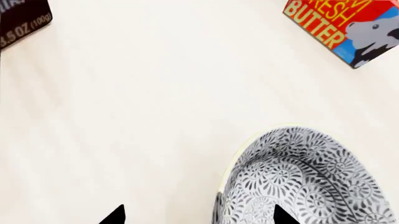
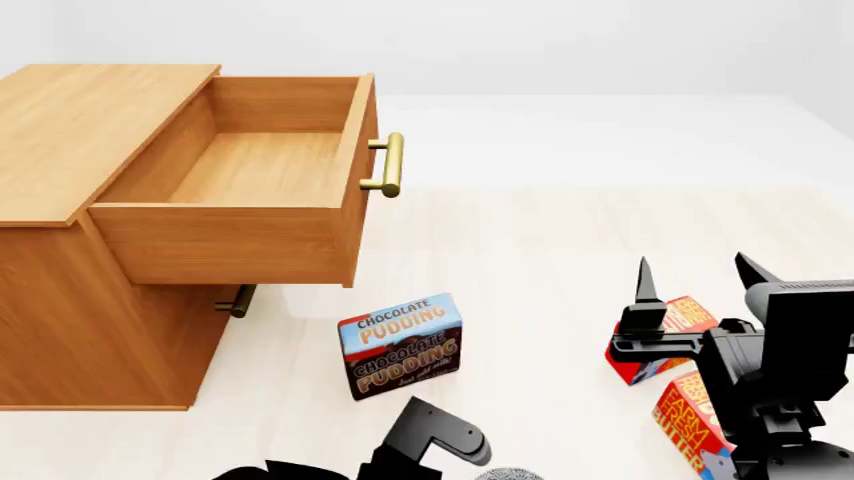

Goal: Put the bowl in the top drawer of the cabinet.

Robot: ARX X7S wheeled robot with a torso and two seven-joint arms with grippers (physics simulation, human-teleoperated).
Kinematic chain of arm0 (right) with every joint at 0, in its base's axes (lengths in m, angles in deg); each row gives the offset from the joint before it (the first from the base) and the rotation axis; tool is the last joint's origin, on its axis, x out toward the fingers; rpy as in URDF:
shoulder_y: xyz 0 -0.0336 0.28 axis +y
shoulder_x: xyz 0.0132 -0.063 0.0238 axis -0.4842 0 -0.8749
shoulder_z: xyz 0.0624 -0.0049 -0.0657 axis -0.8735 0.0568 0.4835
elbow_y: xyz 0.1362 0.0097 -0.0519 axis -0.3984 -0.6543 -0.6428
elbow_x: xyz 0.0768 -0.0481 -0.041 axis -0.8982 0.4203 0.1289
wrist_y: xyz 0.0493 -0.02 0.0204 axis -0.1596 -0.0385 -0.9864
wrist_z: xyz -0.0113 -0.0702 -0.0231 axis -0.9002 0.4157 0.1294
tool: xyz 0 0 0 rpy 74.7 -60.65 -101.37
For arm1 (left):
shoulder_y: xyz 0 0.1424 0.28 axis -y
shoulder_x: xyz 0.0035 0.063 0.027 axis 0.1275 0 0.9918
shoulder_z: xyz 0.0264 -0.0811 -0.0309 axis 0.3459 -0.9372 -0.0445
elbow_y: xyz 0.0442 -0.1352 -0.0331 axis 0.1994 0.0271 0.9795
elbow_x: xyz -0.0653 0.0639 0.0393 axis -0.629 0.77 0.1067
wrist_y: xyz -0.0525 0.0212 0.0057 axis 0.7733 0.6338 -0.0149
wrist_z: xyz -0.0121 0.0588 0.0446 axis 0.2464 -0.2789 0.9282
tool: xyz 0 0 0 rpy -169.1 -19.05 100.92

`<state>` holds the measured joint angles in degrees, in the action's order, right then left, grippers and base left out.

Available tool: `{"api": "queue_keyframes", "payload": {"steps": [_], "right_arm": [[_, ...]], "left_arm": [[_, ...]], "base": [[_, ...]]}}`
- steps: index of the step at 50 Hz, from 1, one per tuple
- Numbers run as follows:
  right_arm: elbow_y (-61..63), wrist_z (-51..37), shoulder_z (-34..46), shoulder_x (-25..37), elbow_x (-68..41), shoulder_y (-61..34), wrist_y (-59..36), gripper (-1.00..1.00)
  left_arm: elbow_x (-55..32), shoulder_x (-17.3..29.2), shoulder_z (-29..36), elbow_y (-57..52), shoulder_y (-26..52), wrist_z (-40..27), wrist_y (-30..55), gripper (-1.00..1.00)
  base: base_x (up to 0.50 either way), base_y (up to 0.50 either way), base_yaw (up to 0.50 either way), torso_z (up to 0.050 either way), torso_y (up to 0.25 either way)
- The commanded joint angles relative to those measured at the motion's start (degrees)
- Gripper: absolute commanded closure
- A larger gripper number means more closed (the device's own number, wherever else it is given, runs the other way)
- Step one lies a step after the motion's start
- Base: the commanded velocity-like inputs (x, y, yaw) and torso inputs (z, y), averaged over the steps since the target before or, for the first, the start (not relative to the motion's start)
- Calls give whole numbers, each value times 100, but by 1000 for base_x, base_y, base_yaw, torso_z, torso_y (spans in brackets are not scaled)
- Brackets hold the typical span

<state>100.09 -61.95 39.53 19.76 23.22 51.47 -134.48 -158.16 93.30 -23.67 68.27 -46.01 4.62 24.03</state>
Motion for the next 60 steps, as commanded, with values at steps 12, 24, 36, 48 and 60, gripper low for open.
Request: {"api": "queue_keyframes", "payload": {"steps": [12,24,36,48,60], "right_arm": [[-6,56,-138,9,-114,170,151,-100],[-36,76,-89,-22,-173,156,190,-100],[38,46,-20,-100,-221,203,235,-100],[69,110,-100,-143,-281,455,445,-100],[32,146,-123,-170,-332,571,553,-100]], "left_arm": [[526,-365,392,606,-70,434,-147,100],[193,-2,165,-228,-130,441,-245,100],[-142,671,-506,-1393,-129,-18,-685,100],[-652,1269,-1191,-2125,416,-650,-745,100],[-1227,1779,-1701,-2869,679,-862,-881,100]], "base": [[0,0,0,0,0],[0,0,0,0,0],[0,0,0,0,0],[0,0,0,0,0],[0,0,0,0,0]]}}
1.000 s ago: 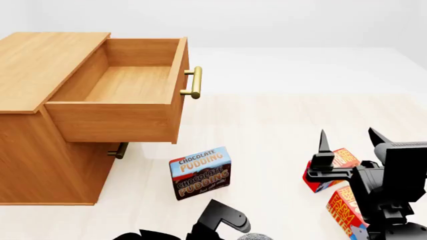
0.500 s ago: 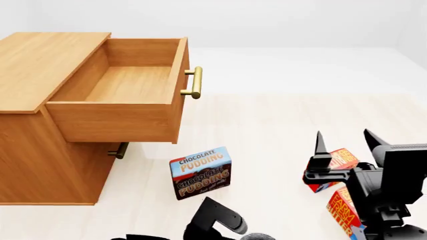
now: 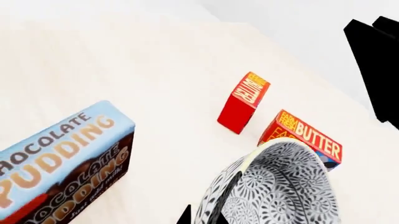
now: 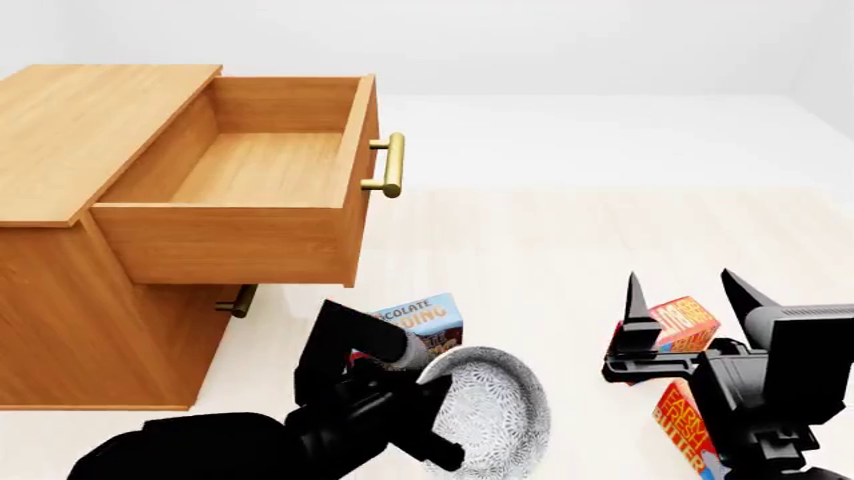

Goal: Put the bowl in the top drawer of the cabinet.

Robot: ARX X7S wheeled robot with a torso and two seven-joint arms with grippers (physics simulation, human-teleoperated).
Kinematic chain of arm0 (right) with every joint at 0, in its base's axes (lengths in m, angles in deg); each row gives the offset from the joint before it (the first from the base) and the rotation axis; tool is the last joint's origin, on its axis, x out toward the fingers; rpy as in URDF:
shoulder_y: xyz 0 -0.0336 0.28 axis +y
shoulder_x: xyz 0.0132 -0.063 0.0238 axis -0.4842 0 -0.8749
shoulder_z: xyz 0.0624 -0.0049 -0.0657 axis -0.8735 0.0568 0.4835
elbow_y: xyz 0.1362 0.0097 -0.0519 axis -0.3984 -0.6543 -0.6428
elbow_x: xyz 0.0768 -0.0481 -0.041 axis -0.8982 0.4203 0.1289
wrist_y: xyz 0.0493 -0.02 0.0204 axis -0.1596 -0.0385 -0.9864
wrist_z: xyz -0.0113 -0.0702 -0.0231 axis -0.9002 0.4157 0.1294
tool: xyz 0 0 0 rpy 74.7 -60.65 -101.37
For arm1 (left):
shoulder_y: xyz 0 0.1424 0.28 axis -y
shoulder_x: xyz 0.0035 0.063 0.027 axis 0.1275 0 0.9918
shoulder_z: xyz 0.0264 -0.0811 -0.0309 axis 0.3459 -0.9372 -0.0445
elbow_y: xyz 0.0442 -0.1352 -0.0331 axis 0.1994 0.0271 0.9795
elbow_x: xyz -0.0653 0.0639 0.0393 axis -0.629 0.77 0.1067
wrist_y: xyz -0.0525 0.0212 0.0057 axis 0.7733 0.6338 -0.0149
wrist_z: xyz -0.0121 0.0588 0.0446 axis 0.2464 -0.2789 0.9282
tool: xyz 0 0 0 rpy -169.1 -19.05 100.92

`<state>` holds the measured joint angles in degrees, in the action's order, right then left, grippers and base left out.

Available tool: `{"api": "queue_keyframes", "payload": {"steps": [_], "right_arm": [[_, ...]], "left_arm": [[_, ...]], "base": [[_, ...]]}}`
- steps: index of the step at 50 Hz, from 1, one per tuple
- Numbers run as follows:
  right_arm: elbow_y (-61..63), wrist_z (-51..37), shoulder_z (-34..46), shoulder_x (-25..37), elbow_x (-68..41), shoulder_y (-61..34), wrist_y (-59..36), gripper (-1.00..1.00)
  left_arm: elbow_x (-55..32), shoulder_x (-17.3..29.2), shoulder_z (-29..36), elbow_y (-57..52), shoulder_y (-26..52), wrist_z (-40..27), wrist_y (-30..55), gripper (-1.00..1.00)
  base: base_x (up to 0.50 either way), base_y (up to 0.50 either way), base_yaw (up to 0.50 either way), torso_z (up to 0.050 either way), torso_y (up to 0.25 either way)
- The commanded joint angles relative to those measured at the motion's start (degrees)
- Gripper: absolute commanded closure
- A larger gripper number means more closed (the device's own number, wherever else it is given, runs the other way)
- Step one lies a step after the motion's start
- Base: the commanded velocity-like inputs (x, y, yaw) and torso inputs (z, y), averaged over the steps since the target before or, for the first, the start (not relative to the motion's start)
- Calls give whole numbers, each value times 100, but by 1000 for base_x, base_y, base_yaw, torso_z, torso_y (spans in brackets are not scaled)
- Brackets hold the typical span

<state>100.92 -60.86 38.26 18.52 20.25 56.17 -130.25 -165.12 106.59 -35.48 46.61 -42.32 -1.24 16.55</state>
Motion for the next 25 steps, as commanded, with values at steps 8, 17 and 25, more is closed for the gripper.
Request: {"api": "queue_keyframes", "payload": {"steps": [8,17,25], "right_arm": [[-149,45,139,-94,-38,19,160,-100],[-221,75,253,-124,-46,-14,222,-100],[-255,106,329,-134,-79,-55,247,-100]], "left_arm": [[-1098,829,-909,-1115,675,-544,-177,100],[-1713,1007,-1186,-906,1466,-1028,-29,100],[-2204,1036,-1377,-331,2523,-1556,205,100]], "base": [[0,0,0,0,0],[0,0,0,0,0],[0,0,0,0,0]]}}
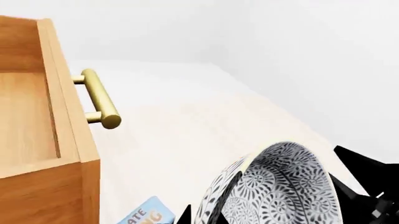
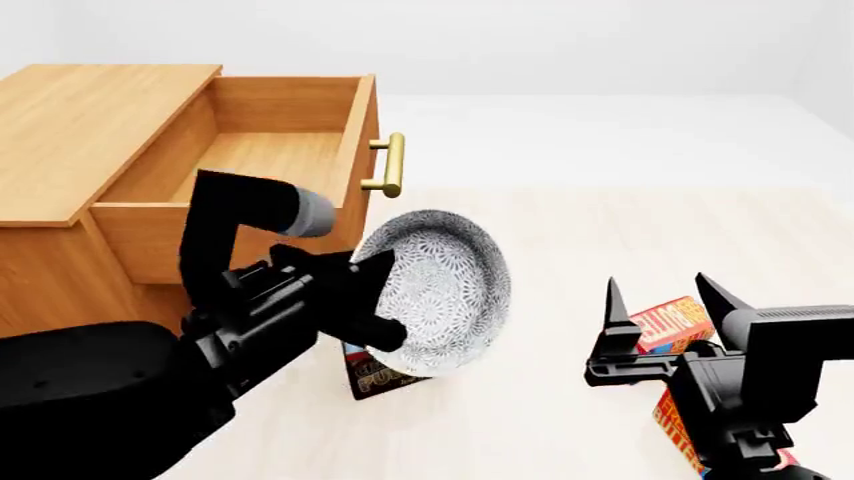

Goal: Put the bowl in the top drawer of the cabinet.

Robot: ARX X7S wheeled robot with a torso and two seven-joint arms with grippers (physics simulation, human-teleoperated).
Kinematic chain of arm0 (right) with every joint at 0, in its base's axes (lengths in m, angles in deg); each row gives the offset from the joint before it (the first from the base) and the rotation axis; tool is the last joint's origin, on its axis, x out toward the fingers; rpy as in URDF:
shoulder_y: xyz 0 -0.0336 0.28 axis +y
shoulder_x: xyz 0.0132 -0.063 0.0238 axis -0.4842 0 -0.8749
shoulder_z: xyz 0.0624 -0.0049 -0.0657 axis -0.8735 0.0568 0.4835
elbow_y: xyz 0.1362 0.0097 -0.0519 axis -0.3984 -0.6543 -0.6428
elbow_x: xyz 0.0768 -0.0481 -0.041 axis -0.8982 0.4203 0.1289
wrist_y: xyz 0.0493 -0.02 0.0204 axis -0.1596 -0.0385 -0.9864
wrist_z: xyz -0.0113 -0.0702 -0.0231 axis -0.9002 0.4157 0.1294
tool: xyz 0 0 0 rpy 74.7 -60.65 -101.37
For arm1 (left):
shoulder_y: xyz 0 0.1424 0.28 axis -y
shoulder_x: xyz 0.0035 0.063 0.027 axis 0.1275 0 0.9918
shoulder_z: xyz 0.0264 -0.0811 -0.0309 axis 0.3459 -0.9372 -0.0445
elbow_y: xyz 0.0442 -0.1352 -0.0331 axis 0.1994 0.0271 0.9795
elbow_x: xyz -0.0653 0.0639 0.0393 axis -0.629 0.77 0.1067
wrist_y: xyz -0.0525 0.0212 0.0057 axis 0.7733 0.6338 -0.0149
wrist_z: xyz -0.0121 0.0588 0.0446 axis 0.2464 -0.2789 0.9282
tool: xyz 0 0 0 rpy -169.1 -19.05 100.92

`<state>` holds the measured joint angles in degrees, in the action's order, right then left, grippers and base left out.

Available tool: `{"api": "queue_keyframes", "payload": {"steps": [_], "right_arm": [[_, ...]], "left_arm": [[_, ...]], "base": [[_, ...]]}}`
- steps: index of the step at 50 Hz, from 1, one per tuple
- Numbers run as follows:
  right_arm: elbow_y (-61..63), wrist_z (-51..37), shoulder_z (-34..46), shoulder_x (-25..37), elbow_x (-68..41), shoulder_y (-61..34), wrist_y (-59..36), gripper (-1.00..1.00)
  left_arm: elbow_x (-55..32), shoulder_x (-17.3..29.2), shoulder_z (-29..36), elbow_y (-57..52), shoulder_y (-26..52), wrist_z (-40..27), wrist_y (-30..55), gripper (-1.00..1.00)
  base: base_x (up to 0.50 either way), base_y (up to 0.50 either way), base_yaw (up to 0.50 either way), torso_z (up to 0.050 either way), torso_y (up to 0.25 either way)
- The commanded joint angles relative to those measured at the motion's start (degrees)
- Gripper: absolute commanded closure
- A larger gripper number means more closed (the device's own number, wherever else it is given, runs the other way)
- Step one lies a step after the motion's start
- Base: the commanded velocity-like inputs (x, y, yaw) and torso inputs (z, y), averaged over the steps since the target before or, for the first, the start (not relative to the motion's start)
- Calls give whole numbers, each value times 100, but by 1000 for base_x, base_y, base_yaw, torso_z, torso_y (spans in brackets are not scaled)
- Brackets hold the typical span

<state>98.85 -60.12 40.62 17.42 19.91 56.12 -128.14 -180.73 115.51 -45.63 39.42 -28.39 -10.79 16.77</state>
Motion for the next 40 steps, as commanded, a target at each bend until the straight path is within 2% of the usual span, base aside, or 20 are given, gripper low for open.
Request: {"api": "queue_keyframes", "payload": {"steps": [1,13,22,31,40], "right_arm": [[-33,28,93,-23,-57,-58,24,-100],[71,63,-2,-77,-237,33,91,-100],[-252,201,9,-205,-284,103,386,-100],[-311,292,-6,-273,-456,155,457,-100],[96,252,-95,-262,-679,302,375,-100]], "left_arm": [[-669,134,-371,456,1236,-648,208,100],[-1098,-177,-492,1658,2564,-1037,399,100],[-748,-672,-273,3265,3364,-1127,447,100],[-485,-1115,7,5119,3559,-1171,360,100],[-358,-1417,164,5957,3576,-1059,301,100]], "base": [[0,0,0,0,0],[0,0,0,0,0],[0,0,0,0,0],[0,0,0,0,0],[0,0,0,0,0]]}}
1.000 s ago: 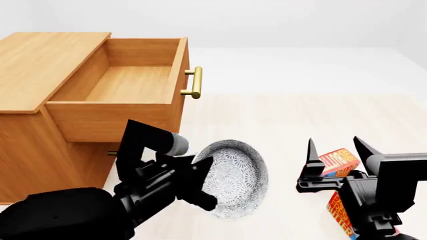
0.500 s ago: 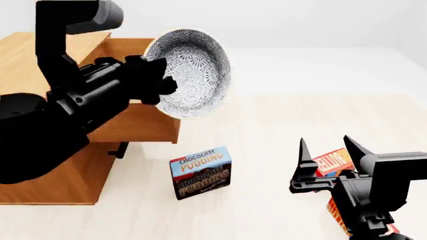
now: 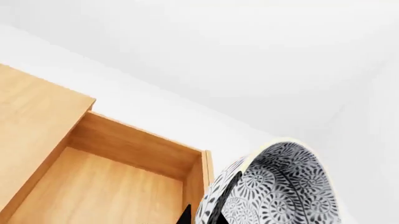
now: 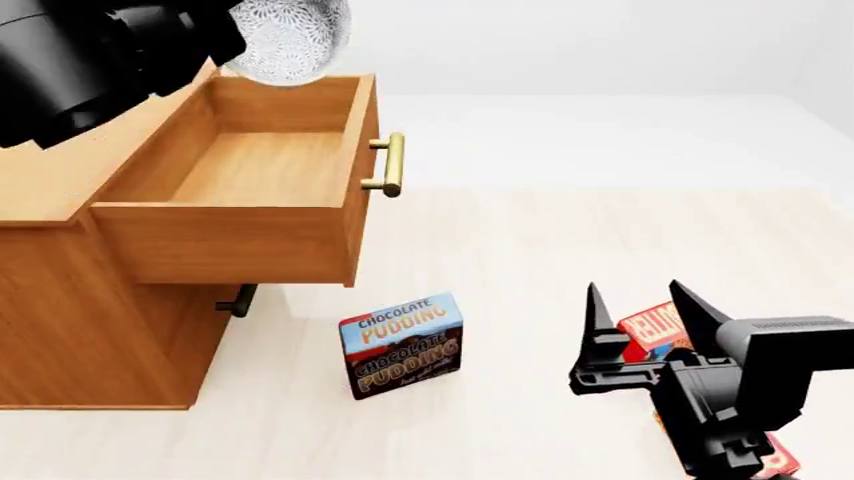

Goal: Put the bowl in the top drawer of the cabinet.

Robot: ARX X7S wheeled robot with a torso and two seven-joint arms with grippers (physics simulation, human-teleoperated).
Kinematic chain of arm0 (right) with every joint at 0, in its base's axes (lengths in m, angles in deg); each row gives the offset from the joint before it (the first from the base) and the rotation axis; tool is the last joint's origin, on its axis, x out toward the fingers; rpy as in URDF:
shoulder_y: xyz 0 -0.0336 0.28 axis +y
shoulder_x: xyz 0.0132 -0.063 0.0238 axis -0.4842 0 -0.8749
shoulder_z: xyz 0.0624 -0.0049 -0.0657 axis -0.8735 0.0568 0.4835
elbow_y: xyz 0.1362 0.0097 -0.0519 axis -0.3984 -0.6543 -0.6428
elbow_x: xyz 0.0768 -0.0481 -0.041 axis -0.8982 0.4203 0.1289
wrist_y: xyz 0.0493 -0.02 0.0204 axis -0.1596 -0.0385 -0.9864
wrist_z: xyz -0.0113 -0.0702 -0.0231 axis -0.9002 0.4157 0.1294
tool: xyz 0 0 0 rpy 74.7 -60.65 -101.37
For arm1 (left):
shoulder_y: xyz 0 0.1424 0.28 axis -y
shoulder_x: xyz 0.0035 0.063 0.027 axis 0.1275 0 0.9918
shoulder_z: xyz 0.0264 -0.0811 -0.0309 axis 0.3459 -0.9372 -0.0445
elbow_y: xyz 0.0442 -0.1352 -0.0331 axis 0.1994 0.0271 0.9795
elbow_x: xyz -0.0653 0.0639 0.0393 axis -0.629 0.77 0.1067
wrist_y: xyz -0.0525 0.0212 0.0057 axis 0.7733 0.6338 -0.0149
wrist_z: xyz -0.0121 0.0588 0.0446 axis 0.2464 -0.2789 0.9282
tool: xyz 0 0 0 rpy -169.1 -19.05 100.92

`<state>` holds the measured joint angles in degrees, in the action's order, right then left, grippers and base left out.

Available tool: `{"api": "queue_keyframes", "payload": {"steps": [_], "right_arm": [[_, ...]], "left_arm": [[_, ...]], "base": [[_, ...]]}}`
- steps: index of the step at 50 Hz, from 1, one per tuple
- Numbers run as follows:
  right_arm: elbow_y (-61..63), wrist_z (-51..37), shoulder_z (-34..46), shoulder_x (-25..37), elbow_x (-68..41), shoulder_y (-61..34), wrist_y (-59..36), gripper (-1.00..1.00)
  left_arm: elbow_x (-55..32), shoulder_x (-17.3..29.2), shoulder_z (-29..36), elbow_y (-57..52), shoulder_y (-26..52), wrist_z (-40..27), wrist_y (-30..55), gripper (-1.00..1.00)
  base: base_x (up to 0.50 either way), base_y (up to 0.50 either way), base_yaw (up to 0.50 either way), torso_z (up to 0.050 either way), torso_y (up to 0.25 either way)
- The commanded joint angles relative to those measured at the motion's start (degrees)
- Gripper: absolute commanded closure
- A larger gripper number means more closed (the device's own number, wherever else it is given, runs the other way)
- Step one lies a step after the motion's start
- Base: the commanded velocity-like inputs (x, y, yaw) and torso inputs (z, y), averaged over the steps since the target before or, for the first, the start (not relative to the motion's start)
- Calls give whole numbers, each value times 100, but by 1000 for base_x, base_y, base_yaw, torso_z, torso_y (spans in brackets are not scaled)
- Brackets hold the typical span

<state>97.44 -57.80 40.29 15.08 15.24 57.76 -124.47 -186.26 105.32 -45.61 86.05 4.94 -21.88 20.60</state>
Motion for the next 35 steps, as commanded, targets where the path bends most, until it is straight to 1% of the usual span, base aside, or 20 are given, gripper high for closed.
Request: {"api": "queue_keyframes", "payload": {"steps": [1,4,18,35], "right_arm": [[269,18,-64,-23,-219,157,12,-100],[321,19,-75,-11,-217,211,44,-100],[214,-31,-103,29,-83,286,191,-100],[83,-52,-62,38,-24,295,301,-100]], "left_arm": [[203,-432,173,1357,239,63,-89,100],[262,-505,196,1474,245,163,-136,100],[461,-1019,347,2666,213,681,-355,100],[440,-1139,238,3085,9,735,-664,100]], "base": [[0,0,0,0,0],[0,0,0,0,0],[0,0,0,0,1],[0,0,0,0,1]]}}
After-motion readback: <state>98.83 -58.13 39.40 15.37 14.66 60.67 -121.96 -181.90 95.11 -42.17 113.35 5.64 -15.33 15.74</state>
